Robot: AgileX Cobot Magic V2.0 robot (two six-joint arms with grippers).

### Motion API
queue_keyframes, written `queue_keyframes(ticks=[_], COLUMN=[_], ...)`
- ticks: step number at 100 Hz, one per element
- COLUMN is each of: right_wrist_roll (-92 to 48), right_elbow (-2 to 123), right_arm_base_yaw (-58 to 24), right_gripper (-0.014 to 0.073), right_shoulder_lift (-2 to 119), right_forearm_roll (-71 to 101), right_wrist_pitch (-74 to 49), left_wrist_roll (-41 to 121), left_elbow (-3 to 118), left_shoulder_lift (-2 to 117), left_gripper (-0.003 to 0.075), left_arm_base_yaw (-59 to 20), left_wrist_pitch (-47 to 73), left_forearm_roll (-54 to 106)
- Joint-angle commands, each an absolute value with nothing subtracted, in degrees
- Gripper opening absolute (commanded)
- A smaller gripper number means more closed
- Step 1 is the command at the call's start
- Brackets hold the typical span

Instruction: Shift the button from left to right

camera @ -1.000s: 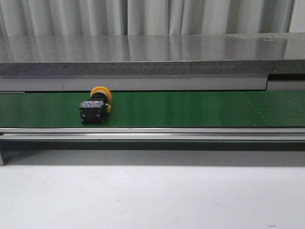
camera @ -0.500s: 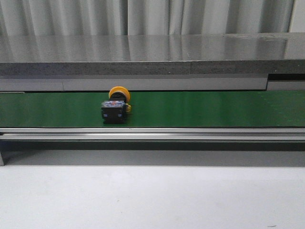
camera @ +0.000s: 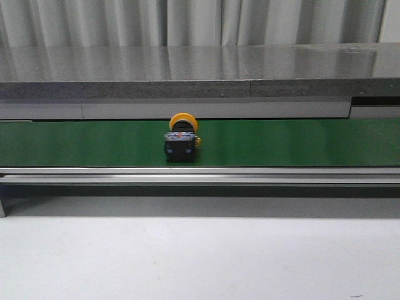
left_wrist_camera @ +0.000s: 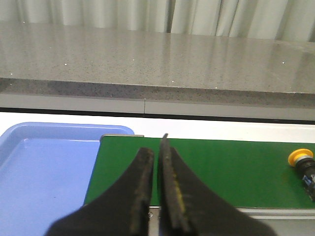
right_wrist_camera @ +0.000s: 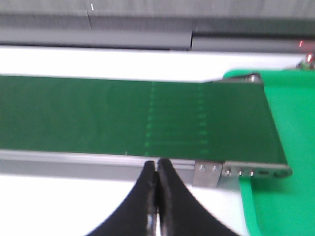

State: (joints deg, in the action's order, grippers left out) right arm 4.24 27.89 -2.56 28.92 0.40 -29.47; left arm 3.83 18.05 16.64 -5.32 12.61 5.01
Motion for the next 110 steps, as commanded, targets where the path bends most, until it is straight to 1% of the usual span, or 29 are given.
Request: queue_keyframes(ticks=[1,11,25,48,53,58,63,68,70,75,77,80,87,94,110], right_wrist_roll=[4.0,4.0,4.0,4.0,4.0,4.0,4.0,4.0,4.0,4.0,4.0,4.0,4.0,4.0,4.0], right_elbow=[33.3,36.8,39.7,40.8,40.8,40.8,40.8,40.8,40.8,40.8,40.8,40.8,40.8,40.8,40.9], right_arm_base_yaw=[-2.7,-2.7,-2.7,-2.7,-2.7,-2.7,-2.7,-2.7,-2.7,-2.7,-2.7,-2.7,-2.7,-2.7,-2.7], right_gripper=[-0.0068,-0.0068,-0.0068,-0.0065,-0.0048,-0.0003,0.0069,0.0182,0.0213,0.0346,0.0379,0.0454,0.0565,0.0611,0.0612], right_shoulder_lift=[35.6,42.9,50.1,55.5,55.6,55.6,55.6,55.6,55.6,55.6,55.6,55.6,55.6,55.6,55.6], right_forearm_roll=[0.5,0.5,0.5,0.5,0.5,0.5,0.5,0.5,0.5,0.5,0.5,0.5,0.5,0.5,2.1], right_wrist_pitch=[-30.4,-33.6,-35.4,-35.2,-35.4,-35.4,-35.4,-35.4,-35.4,-35.5,-35.6,-35.7,-35.7,-35.6,-35.4], left_wrist_roll=[3.6,3.6,3.6,3.6,3.6,3.6,3.6,3.6,3.6,3.6,3.6,3.6,3.6,3.6,3.6], left_elbow=[19.6,19.6,19.6,19.6,19.6,19.6,19.6,19.6,19.6,19.6,19.6,19.6,19.6,19.6,19.6], left_shoulder_lift=[17.0,17.0,17.0,17.0,17.0,17.0,17.0,17.0,17.0,17.0,17.0,17.0,17.0,17.0,17.0], left_gripper=[0.0005,0.0005,0.0005,0.0005,0.0005,0.0005,0.0005,0.0005,0.0005,0.0005,0.0005,0.0005,0.0005,0.0005,0.0005], left_arm_base_yaw=[-5.8,-5.8,-5.8,-5.8,-5.8,-5.8,-5.8,-5.8,-5.8,-5.8,-5.8,-5.8,-5.8,-5.8,-5.8], left_wrist_pitch=[8.6,8.6,8.6,8.6,8.6,8.6,8.6,8.6,8.6,8.6,8.6,8.6,8.6,8.6,8.6], left_forearm_roll=[5.6,5.6,5.6,5.6,5.6,5.6,5.6,5.6,5.6,5.6,5.6,5.6,5.6,5.6,5.6])
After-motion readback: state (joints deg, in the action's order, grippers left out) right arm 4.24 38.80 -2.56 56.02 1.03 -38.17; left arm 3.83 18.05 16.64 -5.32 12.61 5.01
